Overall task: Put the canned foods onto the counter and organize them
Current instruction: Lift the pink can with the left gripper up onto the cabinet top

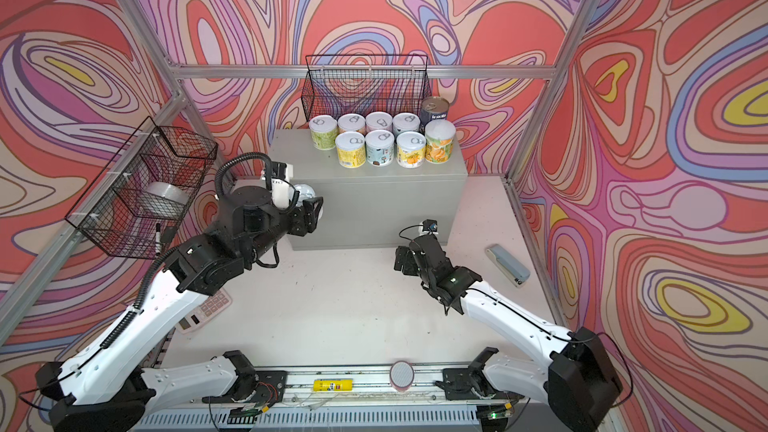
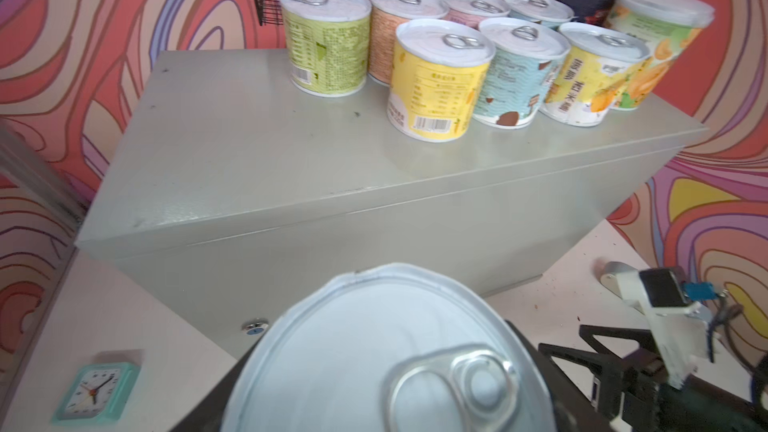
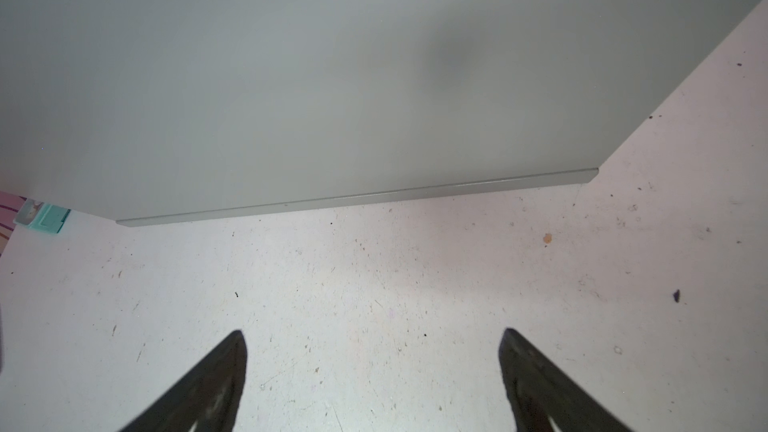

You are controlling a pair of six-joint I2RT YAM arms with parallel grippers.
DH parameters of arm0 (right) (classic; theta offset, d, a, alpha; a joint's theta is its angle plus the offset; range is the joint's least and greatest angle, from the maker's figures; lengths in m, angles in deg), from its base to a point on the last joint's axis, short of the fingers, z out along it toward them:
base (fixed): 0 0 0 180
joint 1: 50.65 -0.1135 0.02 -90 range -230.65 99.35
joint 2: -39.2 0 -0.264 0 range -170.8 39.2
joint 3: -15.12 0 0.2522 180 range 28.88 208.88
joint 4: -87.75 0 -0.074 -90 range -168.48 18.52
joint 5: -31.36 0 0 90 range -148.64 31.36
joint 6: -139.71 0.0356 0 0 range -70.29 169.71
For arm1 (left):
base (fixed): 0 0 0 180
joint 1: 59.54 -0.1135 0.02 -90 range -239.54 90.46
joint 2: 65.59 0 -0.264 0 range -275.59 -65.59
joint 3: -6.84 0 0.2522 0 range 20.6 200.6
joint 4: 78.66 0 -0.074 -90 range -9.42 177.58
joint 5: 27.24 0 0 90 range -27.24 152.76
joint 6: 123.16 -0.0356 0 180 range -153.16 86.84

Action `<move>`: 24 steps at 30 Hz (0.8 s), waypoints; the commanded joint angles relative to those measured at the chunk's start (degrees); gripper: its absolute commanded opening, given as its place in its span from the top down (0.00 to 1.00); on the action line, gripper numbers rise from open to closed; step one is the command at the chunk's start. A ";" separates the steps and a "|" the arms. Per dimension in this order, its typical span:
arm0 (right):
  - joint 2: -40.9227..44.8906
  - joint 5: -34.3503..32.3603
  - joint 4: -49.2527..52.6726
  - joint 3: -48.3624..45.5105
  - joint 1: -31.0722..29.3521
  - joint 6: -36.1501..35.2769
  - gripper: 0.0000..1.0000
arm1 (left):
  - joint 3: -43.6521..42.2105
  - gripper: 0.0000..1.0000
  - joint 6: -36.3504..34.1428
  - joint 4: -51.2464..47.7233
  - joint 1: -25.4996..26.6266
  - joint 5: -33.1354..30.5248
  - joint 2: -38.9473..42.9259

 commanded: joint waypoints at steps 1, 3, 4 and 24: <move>1.40 -0.73 0.60 2.13 0.41 -0.43 0.02 | 4.45 1.00 -2.66 0.65 -1.97 2.19 -2.18; 1.72 -1.07 0.97 2.40 0.35 -0.46 0.02 | 6.47 1.00 -3.70 1.24 -2.83 2.81 -3.62; 1.96 -1.28 1.28 2.52 0.41 -0.45 0.03 | 7.62 1.00 -4.01 1.36 -3.37 3.18 -4.25; 3.64 -3.19 3.58 4.32 0.59 -1.03 0.03 | 22.35 1.00 -4.07 1.78 -12.12 10.23 -17.85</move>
